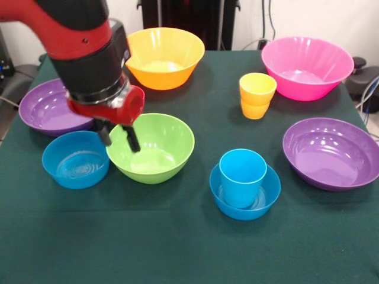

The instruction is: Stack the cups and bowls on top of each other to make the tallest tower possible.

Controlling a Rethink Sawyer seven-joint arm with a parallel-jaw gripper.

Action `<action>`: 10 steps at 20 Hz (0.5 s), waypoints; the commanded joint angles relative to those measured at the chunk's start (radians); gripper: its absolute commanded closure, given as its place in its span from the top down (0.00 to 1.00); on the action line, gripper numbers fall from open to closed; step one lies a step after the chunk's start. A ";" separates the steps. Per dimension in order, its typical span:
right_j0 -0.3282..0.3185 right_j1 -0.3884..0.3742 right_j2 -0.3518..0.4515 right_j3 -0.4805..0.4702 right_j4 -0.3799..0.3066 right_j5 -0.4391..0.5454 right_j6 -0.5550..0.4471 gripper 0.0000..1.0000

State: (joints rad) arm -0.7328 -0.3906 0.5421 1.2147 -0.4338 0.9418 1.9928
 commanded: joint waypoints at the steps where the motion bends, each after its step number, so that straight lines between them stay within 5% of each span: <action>1: 0.034 0.106 0.032 -0.122 -0.101 0.046 -0.333 1.00; 10: 0.017 0.102 -0.010 -0.011 -0.147 -0.118 -0.248 1.00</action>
State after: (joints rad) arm -0.7330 -0.3109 0.5473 1.1674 -0.4887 0.9140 1.9376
